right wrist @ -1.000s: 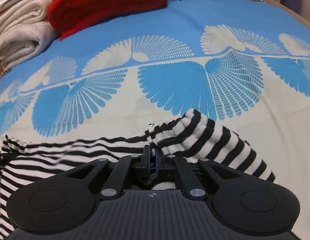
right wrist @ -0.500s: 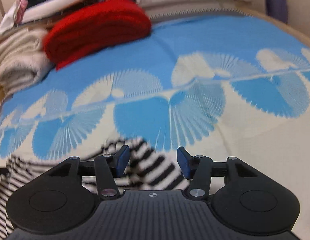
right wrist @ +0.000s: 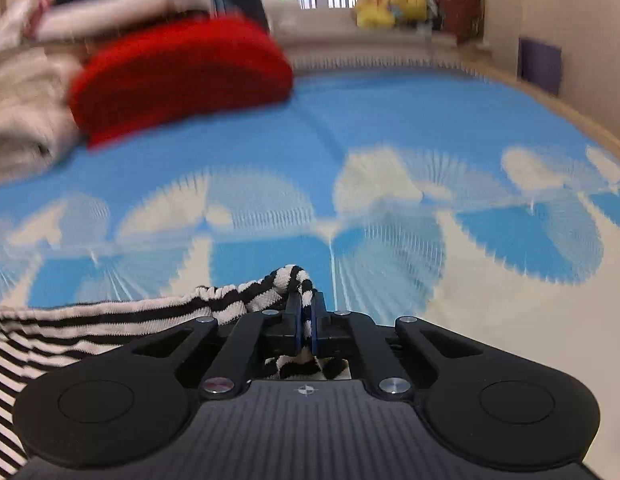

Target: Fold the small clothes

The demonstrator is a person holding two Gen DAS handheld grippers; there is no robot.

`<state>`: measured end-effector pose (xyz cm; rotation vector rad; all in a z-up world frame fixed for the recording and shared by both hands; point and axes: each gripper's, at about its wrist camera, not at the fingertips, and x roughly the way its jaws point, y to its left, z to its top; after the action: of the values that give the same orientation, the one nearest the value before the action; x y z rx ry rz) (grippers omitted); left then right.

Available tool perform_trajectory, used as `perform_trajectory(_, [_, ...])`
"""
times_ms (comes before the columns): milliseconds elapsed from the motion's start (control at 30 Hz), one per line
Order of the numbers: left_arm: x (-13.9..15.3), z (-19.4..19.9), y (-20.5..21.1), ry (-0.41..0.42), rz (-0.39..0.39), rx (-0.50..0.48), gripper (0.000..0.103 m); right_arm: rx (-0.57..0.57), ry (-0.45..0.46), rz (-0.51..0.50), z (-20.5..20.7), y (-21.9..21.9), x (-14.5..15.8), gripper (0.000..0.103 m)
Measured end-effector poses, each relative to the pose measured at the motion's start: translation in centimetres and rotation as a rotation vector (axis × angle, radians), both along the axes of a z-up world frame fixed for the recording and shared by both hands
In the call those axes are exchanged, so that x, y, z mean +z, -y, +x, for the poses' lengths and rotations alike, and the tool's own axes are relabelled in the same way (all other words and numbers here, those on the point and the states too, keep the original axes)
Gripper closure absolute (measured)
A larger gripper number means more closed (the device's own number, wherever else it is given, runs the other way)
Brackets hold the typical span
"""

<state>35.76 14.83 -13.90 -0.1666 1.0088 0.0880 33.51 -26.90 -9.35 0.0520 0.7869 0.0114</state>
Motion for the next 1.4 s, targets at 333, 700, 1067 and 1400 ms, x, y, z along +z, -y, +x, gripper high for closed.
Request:
perform_trajectory(333, [5.4, -5.4, -2.0, -0.012, -0.075, 0.053, 0.063, -0.090, -0.103, 0.087, -2.8, 2.1, 1.5, 0.066])
perform_trajectory(700, [5.3, -16.5, -4.2, -0.053, -0.197, 0.121, 0.059, -0.210, -0.211, 0.323, -14.2, 8.8, 4.3, 0.056])
perform_trajectory(1067, [0.3, -16.0, -5.3, -0.270, -0.215, 0.213, 0.052, -0.286, -0.443, 0.312, -15.9, 10.0, -0.9, 0.056])
perform_trajectory(1400, [2.9, -17.3, -4.6, -0.125, -0.020, 0.162, 0.103, -0.234, -0.391, 0.322, -15.4, 9.5, -0.3, 0.096])
